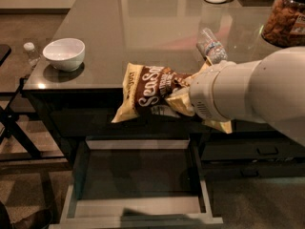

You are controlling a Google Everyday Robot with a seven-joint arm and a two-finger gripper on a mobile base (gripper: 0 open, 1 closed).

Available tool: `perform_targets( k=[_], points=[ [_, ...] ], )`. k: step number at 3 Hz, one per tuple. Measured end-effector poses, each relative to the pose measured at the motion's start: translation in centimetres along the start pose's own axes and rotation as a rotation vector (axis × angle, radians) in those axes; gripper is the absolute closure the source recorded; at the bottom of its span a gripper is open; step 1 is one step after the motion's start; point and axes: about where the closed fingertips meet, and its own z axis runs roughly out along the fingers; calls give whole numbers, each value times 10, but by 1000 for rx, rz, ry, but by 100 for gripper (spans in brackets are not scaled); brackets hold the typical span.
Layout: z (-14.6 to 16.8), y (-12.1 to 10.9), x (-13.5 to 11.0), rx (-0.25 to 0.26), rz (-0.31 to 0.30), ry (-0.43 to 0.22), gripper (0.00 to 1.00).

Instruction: Pick brown chip bag from middle drawer and place on counter

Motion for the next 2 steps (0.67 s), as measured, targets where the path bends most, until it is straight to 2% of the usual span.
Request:
perform_targets(
  k=[1, 2],
  points=[
    [3, 1, -1, -4, 11, 0, 100],
    [16, -8, -16, 12, 26, -15, 100]
  ],
)
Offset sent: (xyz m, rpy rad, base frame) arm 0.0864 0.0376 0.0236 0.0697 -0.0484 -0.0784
